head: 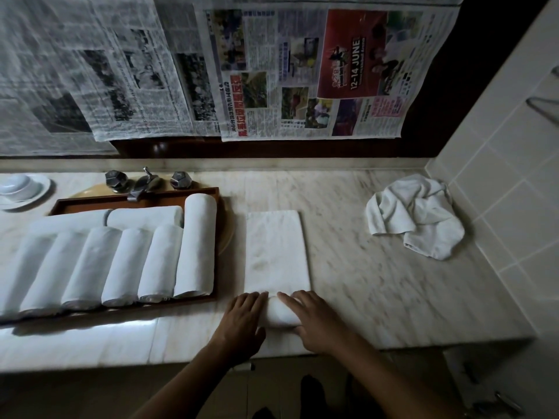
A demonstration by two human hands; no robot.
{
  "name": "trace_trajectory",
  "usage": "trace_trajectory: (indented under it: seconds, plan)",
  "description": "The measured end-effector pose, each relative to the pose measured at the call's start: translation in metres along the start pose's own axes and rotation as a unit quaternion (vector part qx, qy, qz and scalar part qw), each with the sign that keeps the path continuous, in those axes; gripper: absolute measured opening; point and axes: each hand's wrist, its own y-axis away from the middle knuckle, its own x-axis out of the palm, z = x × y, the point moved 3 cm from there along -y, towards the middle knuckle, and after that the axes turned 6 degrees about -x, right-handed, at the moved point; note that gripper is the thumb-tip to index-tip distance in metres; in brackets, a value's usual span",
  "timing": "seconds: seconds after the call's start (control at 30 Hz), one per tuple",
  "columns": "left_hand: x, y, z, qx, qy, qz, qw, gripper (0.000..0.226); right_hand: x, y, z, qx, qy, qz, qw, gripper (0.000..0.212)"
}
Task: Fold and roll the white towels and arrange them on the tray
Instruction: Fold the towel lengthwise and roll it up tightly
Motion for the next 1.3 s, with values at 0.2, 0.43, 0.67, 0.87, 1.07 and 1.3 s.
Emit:
trace_trajectory:
  seconds: [0.2,0.43,0.67,0.87,1.07,1.3]
  plan:
    - [0.003,0.026,0.007,0.032,-0.007,0.002,0.999,0.076,-0.001,0.017,0.007,0.024,-0.084,0.016,0.996,0.08]
    - [-0.007,0.043,0.011,0.006,0.11,0.05,0.993,0.055,0.008,0.029,-0.001,0.038,-0.184,-0.02,0.982,0.079]
    - [-0.002,0.044,0.026,-0.064,0.184,0.043,0.98,0.066,0.005,0.029,-0.006,0.1,-0.261,-0.052,0.959,0.074]
    - [-0.005,0.039,0.027,-0.106,0.242,0.057,0.963,0.088,-0.005,0.032,-0.004,0.12,-0.276,-0.06,0.952,0.047]
    - [-0.01,0.036,0.028,-0.182,0.306,0.025,0.934,0.044,0.001,0.024,-0.009,0.134,-0.271,-0.079,0.95,0.037]
    - [-0.011,0.026,0.024,-0.247,0.305,0.019,0.92,0.03,0.004,0.018,-0.006,0.159,-0.19,-0.115,0.962,0.047]
